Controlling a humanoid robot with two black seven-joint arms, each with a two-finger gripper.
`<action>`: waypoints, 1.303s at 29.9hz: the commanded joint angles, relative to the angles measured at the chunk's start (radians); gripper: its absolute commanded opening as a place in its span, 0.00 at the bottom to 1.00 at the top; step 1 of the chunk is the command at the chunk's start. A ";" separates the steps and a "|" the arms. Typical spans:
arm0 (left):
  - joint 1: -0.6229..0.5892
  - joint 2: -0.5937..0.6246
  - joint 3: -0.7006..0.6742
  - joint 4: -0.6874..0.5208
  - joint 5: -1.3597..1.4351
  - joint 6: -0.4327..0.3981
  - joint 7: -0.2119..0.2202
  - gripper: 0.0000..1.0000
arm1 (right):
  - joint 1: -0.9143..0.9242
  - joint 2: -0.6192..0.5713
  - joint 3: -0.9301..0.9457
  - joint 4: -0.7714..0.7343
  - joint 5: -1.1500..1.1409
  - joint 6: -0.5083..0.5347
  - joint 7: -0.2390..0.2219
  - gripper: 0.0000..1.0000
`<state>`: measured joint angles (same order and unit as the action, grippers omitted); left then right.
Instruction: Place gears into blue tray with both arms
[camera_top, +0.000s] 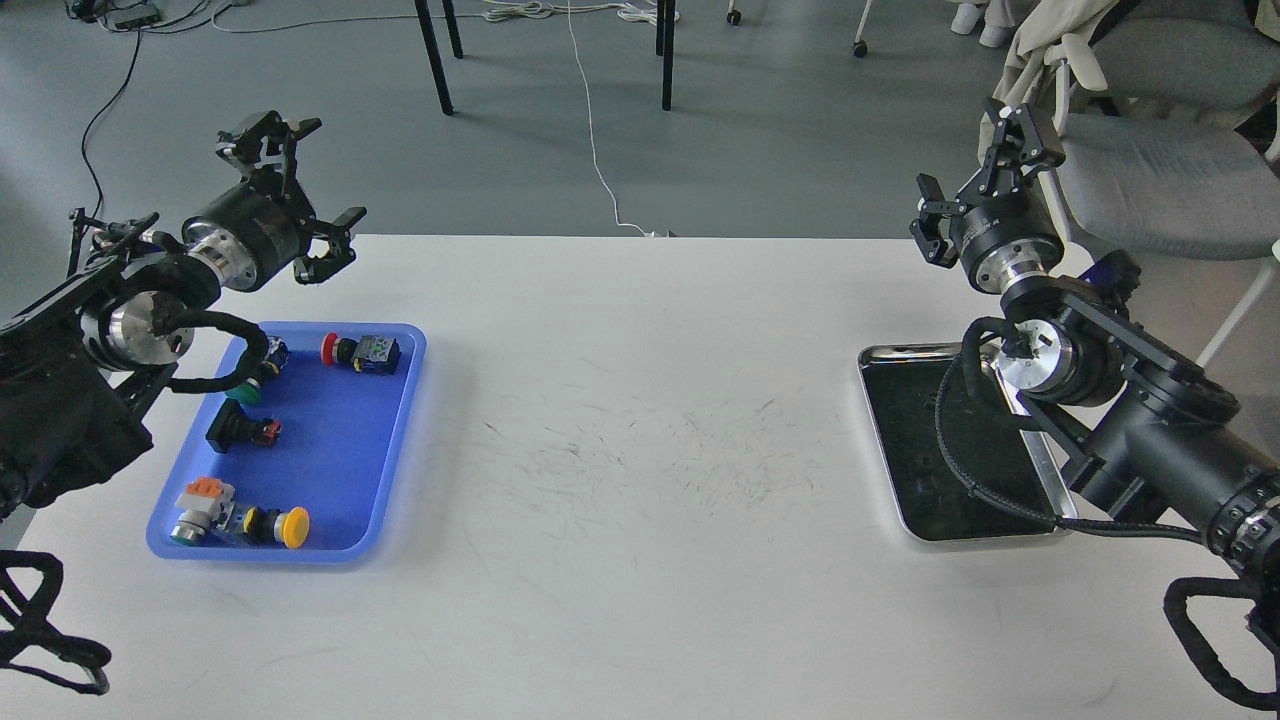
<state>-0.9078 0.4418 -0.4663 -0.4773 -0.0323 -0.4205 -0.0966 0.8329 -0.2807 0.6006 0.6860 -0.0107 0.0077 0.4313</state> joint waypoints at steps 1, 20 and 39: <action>0.000 0.000 0.002 -0.001 0.000 -0.003 0.000 1.00 | 0.000 0.002 -0.001 0.001 0.000 0.000 0.000 0.99; 0.001 0.017 -0.003 -0.001 -0.003 -0.017 0.000 1.00 | -0.001 0.000 -0.002 0.004 0.000 -0.002 0.001 0.99; 0.006 0.012 0.003 0.002 -0.002 -0.014 -0.002 1.00 | -0.015 -0.009 -0.008 0.010 0.000 -0.002 0.001 0.99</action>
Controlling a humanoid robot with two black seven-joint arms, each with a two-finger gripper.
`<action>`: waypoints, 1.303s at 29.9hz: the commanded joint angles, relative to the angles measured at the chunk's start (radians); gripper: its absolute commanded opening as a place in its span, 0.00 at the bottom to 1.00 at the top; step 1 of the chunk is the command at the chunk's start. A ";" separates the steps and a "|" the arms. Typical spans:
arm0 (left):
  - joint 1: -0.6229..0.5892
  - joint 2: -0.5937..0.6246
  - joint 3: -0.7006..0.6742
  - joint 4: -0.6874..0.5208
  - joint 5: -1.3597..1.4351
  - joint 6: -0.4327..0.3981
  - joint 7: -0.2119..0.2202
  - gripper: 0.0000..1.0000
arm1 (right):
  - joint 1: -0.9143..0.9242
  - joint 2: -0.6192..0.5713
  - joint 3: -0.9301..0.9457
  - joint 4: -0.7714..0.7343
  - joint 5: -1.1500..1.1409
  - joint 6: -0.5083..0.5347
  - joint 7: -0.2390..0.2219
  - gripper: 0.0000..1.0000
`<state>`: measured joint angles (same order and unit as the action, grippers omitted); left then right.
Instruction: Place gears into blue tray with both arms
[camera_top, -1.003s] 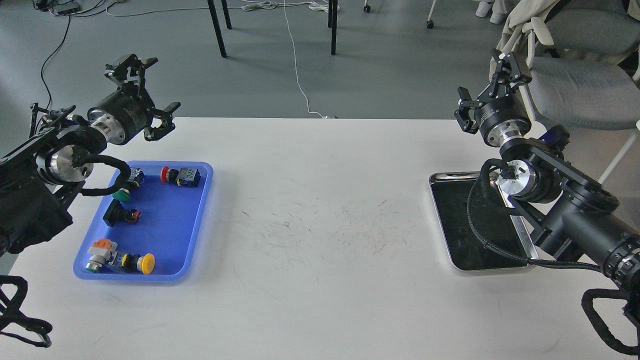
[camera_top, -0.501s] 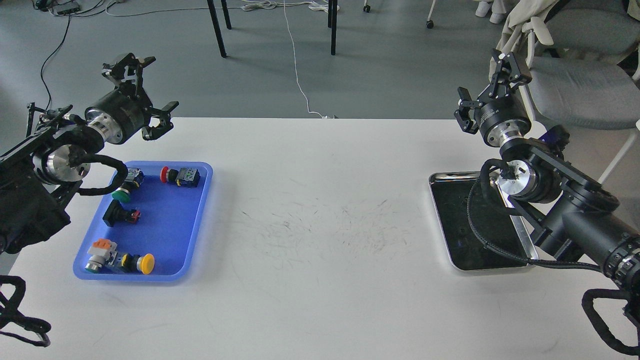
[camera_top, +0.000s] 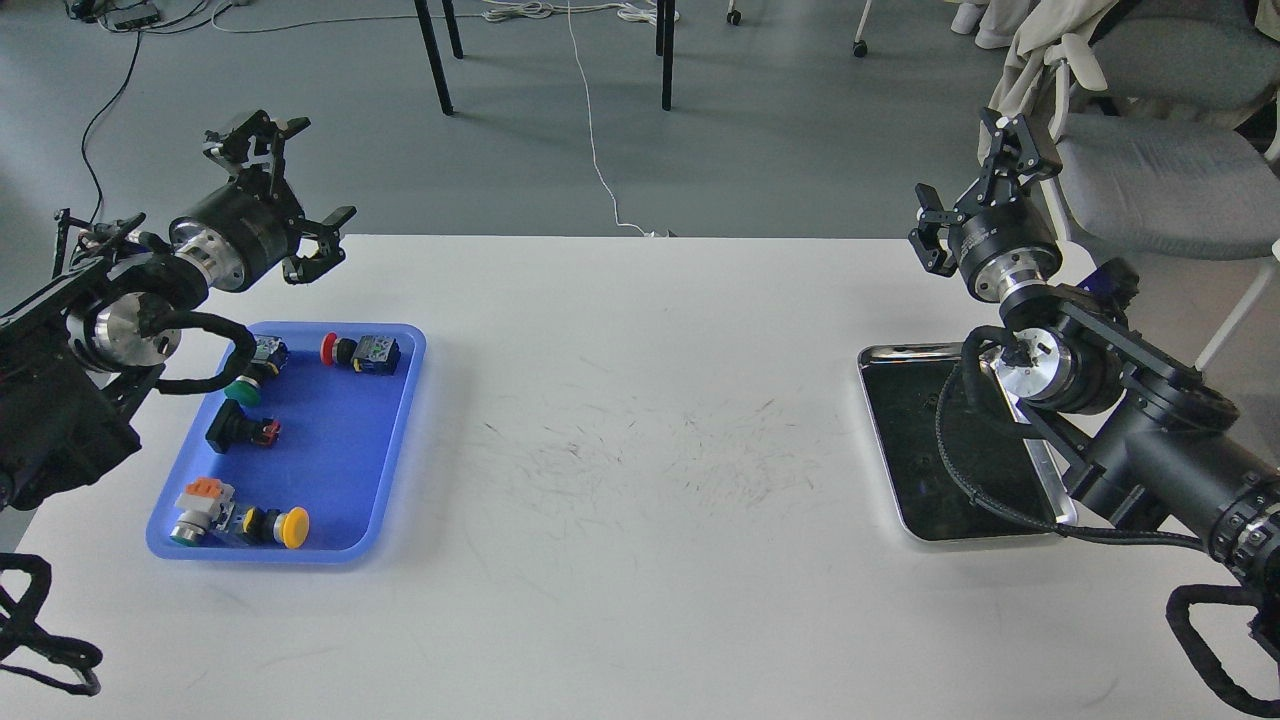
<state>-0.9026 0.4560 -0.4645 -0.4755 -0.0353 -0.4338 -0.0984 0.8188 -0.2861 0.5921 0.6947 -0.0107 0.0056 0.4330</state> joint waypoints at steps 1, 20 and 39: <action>0.001 -0.002 0.001 0.000 0.000 0.000 0.000 1.00 | -0.001 -0.004 0.000 0.002 0.000 0.001 0.000 0.99; 0.001 0.003 -0.005 0.000 0.000 0.000 -0.001 1.00 | 0.017 -0.086 -0.066 0.060 -0.002 0.002 -0.013 0.99; 0.002 -0.002 -0.019 0.000 -0.002 -0.008 -0.003 1.00 | 0.269 -0.459 -0.622 0.315 -0.130 0.094 -0.037 0.99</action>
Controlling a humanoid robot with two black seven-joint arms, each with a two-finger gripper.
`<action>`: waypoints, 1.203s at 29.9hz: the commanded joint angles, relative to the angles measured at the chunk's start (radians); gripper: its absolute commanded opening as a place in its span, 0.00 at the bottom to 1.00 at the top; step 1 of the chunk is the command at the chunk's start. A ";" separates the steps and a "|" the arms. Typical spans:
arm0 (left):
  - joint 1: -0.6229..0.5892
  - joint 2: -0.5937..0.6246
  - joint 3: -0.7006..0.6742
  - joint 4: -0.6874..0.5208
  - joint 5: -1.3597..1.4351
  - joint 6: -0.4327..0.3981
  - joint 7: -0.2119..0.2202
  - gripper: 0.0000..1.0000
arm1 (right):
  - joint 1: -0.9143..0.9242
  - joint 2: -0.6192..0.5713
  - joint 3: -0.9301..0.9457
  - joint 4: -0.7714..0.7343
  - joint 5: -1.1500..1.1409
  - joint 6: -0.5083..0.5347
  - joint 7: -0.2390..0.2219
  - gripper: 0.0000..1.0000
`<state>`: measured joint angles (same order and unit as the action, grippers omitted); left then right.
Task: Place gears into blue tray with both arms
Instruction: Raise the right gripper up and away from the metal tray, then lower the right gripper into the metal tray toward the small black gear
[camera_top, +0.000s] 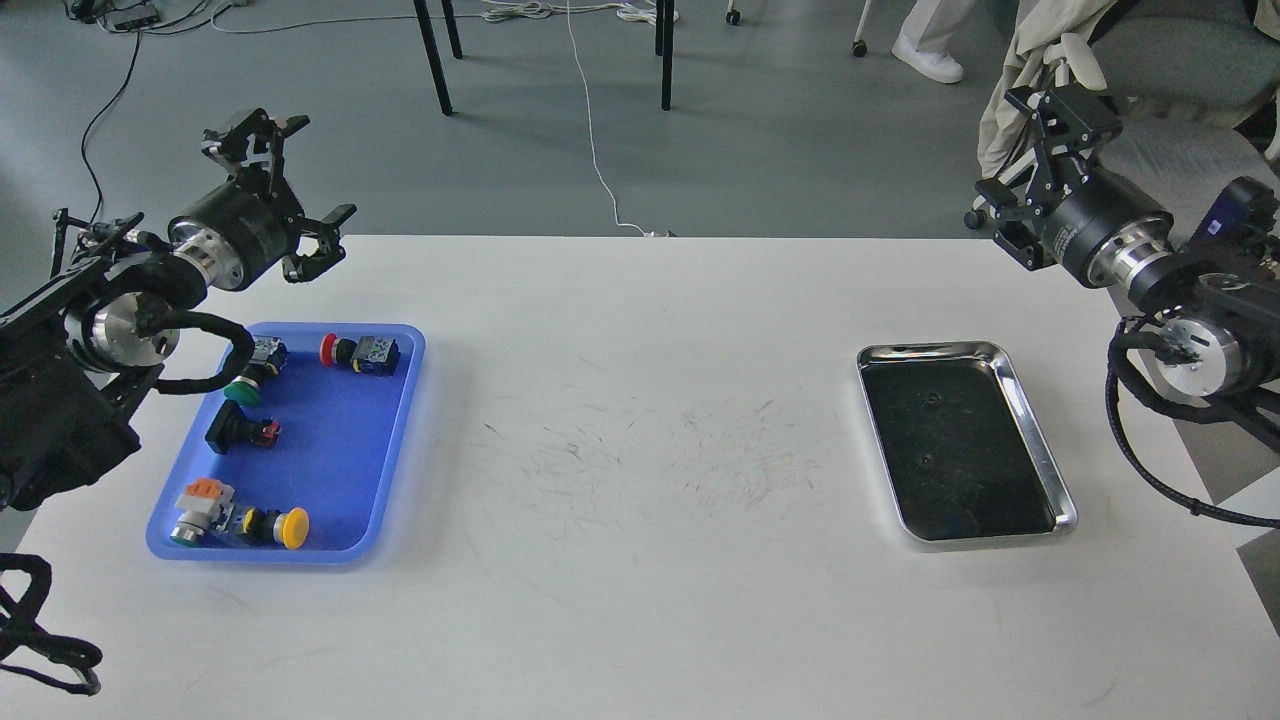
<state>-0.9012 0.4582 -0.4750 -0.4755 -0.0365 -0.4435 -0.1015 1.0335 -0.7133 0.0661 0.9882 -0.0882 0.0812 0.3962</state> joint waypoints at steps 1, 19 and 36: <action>0.002 -0.006 -0.014 0.000 0.000 0.002 -0.004 1.00 | 0.074 -0.041 -0.129 0.024 -0.068 0.025 0.000 0.99; 0.004 -0.013 -0.020 0.000 -0.009 -0.007 -0.009 1.00 | 0.135 -0.089 -0.241 0.006 -0.736 0.045 0.001 0.98; 0.022 -0.007 -0.011 0.017 -0.013 0.002 -0.007 1.00 | 0.142 -0.084 -0.293 -0.002 -1.249 0.149 0.050 0.98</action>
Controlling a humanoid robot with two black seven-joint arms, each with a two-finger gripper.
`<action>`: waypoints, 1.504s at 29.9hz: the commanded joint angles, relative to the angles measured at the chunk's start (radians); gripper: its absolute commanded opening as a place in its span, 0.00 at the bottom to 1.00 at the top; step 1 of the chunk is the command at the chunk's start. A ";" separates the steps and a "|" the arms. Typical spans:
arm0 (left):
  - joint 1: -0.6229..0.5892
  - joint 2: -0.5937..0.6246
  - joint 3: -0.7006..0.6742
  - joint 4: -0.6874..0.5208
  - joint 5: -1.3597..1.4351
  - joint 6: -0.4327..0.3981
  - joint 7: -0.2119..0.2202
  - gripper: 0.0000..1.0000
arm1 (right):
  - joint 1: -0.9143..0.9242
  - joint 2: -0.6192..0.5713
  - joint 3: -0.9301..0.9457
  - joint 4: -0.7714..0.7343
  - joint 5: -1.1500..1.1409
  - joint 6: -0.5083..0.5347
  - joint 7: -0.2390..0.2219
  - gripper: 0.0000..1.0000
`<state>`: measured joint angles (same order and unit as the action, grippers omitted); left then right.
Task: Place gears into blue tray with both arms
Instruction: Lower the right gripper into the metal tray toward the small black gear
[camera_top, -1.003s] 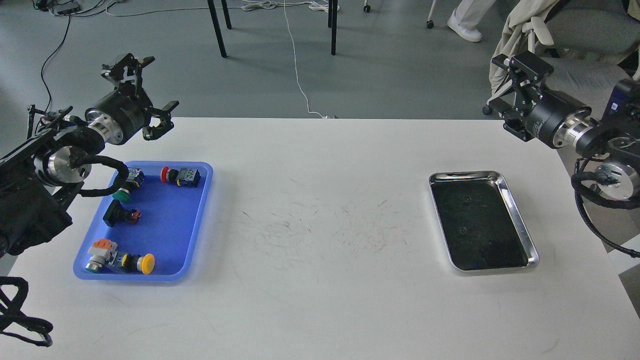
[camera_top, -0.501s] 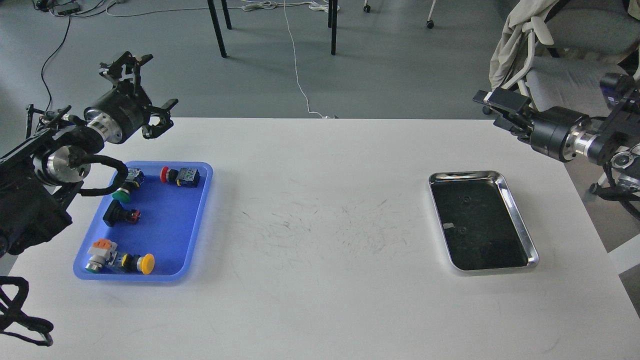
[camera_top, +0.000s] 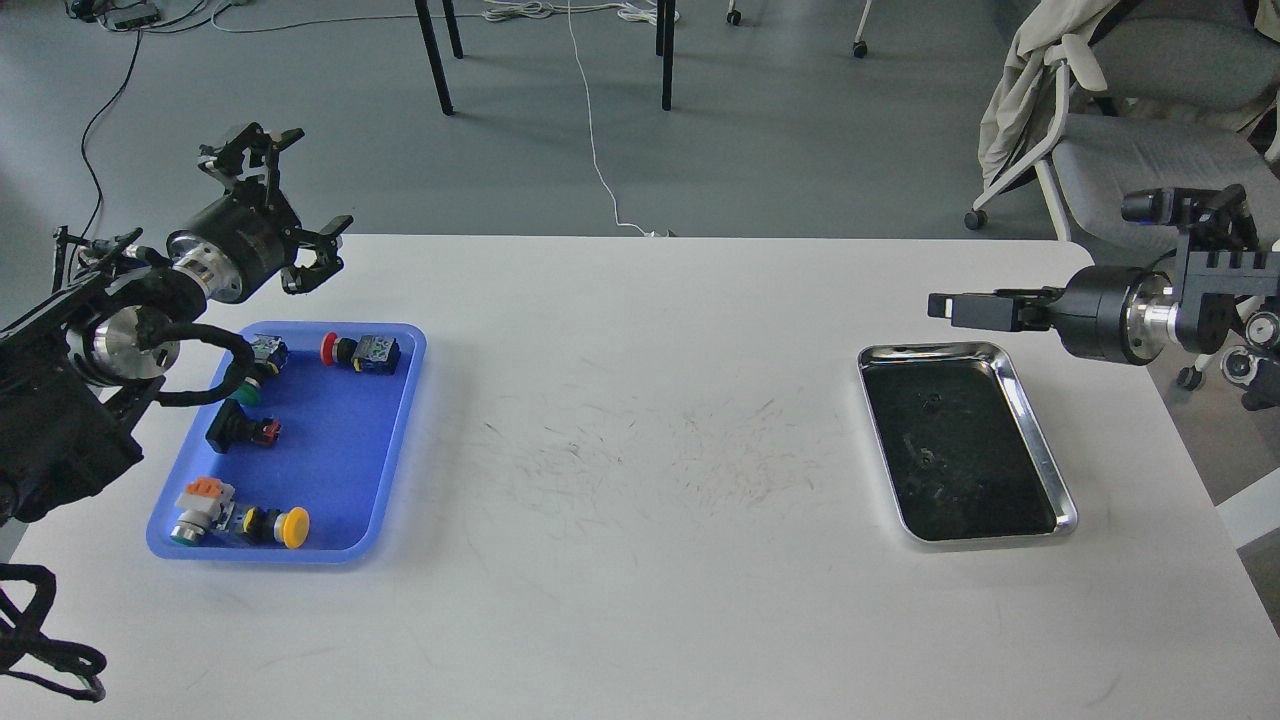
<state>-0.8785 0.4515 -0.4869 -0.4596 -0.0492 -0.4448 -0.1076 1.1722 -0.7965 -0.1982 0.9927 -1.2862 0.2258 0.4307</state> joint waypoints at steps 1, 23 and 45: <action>-0.001 0.001 0.001 0.001 0.000 0.002 -0.001 1.00 | 0.004 -0.001 -0.038 -0.006 -0.061 0.004 0.020 0.98; 0.033 0.030 -0.006 -0.001 -0.003 -0.044 -0.007 1.00 | -0.005 0.151 -0.141 -0.184 -0.281 -0.010 0.031 0.95; 0.041 0.039 -0.015 0.001 -0.003 -0.044 -0.017 1.00 | -0.005 0.301 -0.244 -0.319 -0.283 -0.010 0.058 0.77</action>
<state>-0.8393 0.4910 -0.5015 -0.4585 -0.0535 -0.4888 -0.1220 1.1693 -0.5019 -0.4441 0.6848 -1.5700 0.2168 0.4876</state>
